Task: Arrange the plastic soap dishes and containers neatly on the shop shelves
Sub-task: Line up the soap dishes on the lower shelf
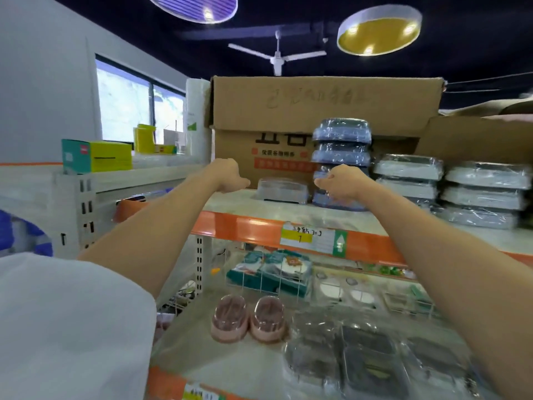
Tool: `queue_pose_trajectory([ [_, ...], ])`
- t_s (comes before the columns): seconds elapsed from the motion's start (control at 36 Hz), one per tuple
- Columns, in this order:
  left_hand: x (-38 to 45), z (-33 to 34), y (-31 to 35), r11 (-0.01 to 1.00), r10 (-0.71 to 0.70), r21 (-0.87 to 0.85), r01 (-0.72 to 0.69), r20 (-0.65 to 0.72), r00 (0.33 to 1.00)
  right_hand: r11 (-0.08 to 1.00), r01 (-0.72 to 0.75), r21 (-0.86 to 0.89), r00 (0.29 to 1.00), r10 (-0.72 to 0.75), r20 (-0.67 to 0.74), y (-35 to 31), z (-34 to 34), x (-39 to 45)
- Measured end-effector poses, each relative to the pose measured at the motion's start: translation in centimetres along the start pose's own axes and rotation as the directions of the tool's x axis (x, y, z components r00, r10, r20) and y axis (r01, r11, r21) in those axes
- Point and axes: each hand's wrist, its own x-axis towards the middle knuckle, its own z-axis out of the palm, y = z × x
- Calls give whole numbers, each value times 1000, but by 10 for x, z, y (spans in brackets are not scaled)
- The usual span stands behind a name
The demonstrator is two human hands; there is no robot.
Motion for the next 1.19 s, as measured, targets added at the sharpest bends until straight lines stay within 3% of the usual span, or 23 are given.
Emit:
queue_pose_trajectory([
  [0.08,18,-1,1,1000,11,-6,-11,-4,1000,999,-52,-16,998,52,24,3,-5,14],
  [0.28,59,-1,10,995,12,-101,-7,49,999,989,-145,-19,987,143,-71,18,-19,44],
  [0.47,89,11,26,974,-37,-207,89,242,970,975,-220,34,968,223,-119,36,-39,64],
  [0.72,104,30,51,983,-86,-123,134,335,938,963,-256,87,940,269,-210,64,-62,92],
  [1.0,115,44,52,907,-189,-261,330,448,874,909,-277,312,917,347,-196,63,-62,125],
  [1.19,111,42,58,889,-212,-277,364,456,864,863,-317,394,907,397,-138,53,-58,134],
])
